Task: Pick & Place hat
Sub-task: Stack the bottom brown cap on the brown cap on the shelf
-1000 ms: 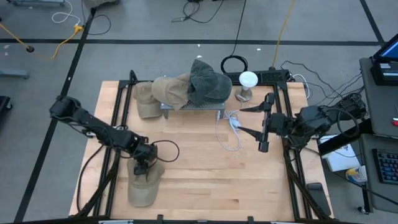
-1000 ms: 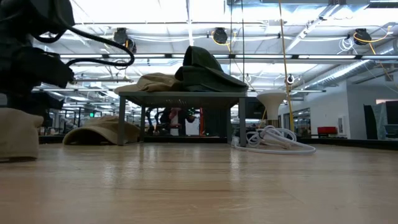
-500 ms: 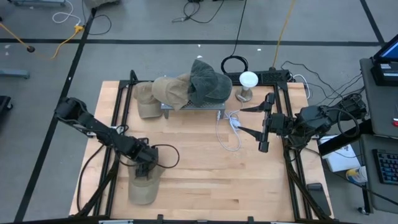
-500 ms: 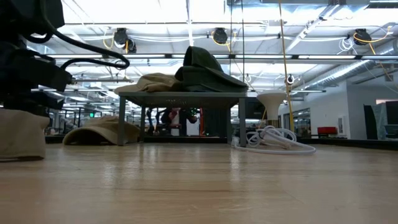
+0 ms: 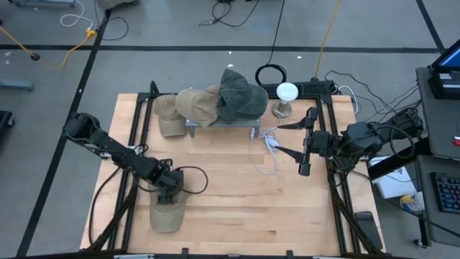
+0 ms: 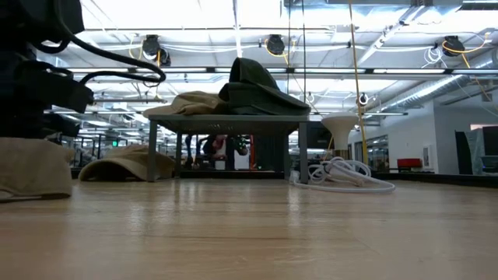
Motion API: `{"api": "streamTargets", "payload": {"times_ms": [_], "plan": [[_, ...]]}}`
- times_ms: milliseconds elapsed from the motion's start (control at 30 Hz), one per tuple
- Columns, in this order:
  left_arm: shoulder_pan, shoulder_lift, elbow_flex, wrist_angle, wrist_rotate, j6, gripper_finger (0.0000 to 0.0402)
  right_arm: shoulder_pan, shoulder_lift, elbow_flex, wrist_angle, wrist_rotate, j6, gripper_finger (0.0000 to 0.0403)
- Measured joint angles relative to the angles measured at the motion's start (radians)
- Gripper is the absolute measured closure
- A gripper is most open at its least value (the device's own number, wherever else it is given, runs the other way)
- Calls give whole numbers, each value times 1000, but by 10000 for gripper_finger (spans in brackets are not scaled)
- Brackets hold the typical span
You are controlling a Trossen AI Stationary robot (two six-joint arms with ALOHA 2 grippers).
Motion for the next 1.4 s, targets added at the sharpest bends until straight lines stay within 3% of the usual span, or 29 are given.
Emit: {"api": "streamTargets", "payload": {"times_ms": [267,667,1133,1400], "plan": [[61,-74,180,-199,-26,171,357,0,0,0,27,-3,-5,151],[119,-92,558,-583,-39,499,357,0,-1,0,99,-3,-88,151],[177,-94,928,-871,-253,965,357,0,-1,0,121,-3,-129,151],[190,-94,1022,-901,-489,1246,357,0,-1,0,121,-3,-250,151]]}}
